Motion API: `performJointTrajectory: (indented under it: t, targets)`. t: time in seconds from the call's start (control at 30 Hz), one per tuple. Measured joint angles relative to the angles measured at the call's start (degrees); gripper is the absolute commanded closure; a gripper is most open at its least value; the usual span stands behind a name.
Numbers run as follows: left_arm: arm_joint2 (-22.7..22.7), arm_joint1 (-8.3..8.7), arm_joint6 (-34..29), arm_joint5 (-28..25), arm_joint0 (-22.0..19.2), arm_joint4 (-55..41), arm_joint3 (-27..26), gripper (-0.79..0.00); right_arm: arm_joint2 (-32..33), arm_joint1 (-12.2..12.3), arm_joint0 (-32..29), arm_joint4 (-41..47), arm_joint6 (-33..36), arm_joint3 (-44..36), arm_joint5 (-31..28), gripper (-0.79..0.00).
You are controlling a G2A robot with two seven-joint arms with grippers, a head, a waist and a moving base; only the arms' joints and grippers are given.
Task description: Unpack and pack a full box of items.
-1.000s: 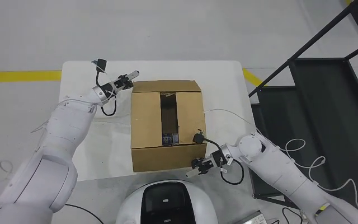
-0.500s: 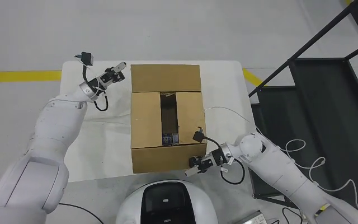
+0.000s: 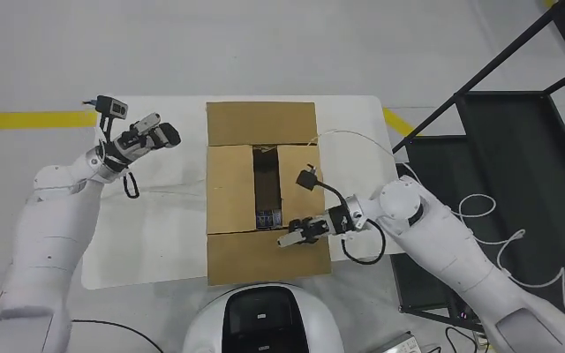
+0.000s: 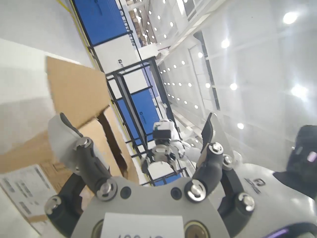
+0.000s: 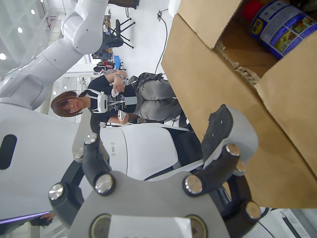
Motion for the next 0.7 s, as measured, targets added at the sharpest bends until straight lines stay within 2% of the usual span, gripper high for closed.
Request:
performJointTrajectory:
  t: [0.1,0.2,0.33,0.4,0.5,0.6,0.7]
  targets:
    - [-4.9,2.27,-4.7,4.7,6.7,0.8,-8.5,-0.785,-4.0,-1.7,4.2,-1.8,-1.4,1.7,2.4,-0.785]
    - [-8.0,3.73,-8.7,8.7,12.3,0.8,-15.2,-0.785,-7.7,-3.5,7.7,-1.4,-3.2,4.2,4.2,-0.785]
    - [-10.4,5.10,-13.7,13.7,17.7,0.7,-21.8,-0.785,-10.8,-5.9,10.8,2.7,-7.1,8.2,5.4,-0.785]
    - [-10.6,5.60,-15.2,15.4,19.8,-0.9,-23.8,-0.785,-11.7,-6.7,11.8,3.5,-8.3,9.6,5.5,-0.785]
    - [-8.4,6.68,-15.2,15.4,21.4,-3.9,-24.3,-0.785,-11.7,-6.7,11.8,3.5,-8.3,9.7,5.5,-0.785]
    - [-6.8,7.80,-15.2,15.4,20.7,-8.4,-23.6,-0.785,-11.7,-6.7,11.8,3.5,-8.2,9.6,5.5,-0.785]
    - [-6.8,7.88,-15.2,15.3,20.6,-8.9,-23.4,-0.785,-11.7,-6.7,11.8,3.5,-8.2,9.6,5.5,-0.785]
